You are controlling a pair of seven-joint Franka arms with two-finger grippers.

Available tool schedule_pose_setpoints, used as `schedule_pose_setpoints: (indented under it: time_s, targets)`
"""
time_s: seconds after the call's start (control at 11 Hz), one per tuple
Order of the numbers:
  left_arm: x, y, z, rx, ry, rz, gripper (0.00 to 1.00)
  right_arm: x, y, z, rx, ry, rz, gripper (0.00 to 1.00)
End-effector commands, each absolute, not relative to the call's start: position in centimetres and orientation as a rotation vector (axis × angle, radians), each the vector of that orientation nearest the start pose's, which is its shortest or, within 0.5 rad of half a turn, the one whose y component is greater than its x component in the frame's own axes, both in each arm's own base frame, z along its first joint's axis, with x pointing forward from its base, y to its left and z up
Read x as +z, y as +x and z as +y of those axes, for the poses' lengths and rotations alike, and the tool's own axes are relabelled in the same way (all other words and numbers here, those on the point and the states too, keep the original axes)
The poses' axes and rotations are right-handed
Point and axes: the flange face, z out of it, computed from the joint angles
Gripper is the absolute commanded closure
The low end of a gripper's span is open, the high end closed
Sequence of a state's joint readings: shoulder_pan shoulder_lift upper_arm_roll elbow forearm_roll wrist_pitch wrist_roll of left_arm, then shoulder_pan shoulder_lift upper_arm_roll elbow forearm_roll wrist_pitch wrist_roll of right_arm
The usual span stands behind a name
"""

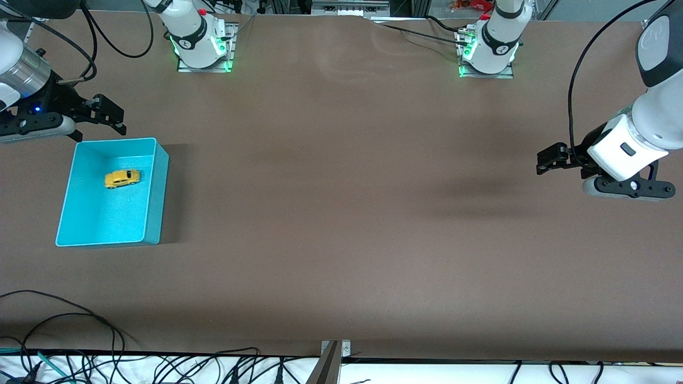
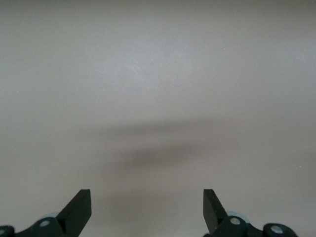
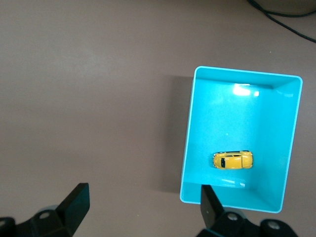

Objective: Wind up and store yellow beetle car

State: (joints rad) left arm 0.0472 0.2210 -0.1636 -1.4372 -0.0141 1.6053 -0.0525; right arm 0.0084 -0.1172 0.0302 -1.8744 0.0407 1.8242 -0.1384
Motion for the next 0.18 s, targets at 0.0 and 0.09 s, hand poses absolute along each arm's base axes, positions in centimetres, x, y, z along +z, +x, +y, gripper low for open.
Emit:
schedule_pose_setpoints:
  time_s: [0.0, 0.09]
  targets:
    - [56.94, 61.42, -6.35, 0.085, -3.174, 0.134, 0.0, 57.23, 53.4, 2.2, -0.091, -3.096, -0.266, 0.0]
    - [56.94, 61.42, -6.35, 0.085, -3.174, 0.132, 0.0, 57.23, 53.4, 2.2, -0.091, -3.096, -0.264, 0.0]
